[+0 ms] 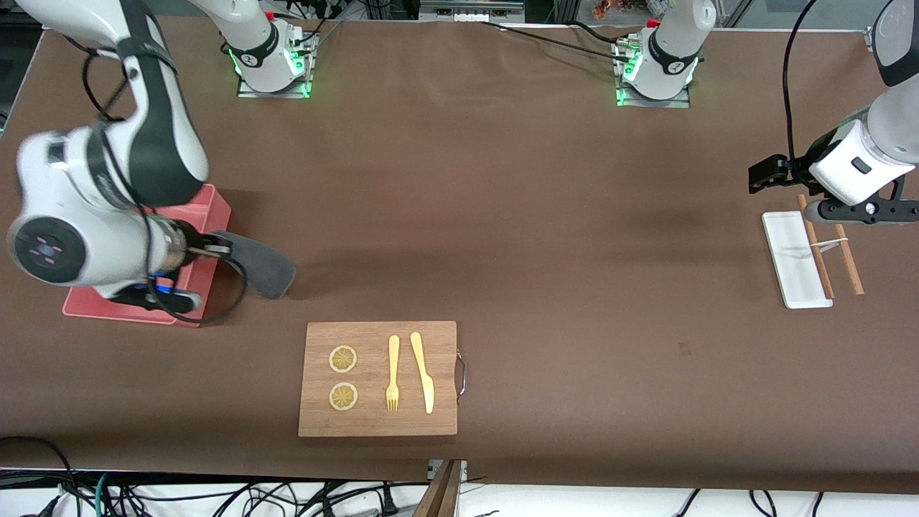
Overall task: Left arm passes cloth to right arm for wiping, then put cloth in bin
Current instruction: 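Carry the cloth with the right gripper over the pink bin, then lower the cloth into the pink bin and open the right gripper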
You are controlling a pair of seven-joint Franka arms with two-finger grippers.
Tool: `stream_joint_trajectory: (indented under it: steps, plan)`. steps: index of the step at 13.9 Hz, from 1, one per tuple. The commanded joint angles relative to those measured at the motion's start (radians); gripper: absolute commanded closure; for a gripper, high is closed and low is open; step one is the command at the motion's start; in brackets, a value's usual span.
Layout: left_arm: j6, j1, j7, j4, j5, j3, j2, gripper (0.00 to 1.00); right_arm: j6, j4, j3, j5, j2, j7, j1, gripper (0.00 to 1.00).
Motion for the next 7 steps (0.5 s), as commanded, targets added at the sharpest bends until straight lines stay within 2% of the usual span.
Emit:
stream_joint_trajectory:
  steps: [1, 5, 7]
  plan:
    - [-0.030, -0.001, 0.022, 0.035, 0.009, -0.009, 0.014, 0.00, -0.085, -0.010, -0.029, -0.020, -0.095, -0.209, -0.076, 1.00]
    - [-0.032, -0.001, 0.026, 0.037, 0.011, -0.007, 0.011, 0.00, -0.118, -0.038, -0.144, -0.092, -0.152, -0.504, -0.132, 1.00]
    - [-0.040, 0.002, 0.028, 0.035, 0.011, -0.005, 0.009, 0.00, -0.071, -0.077, -0.166, -0.136, -0.140, -0.615, -0.164, 1.00]
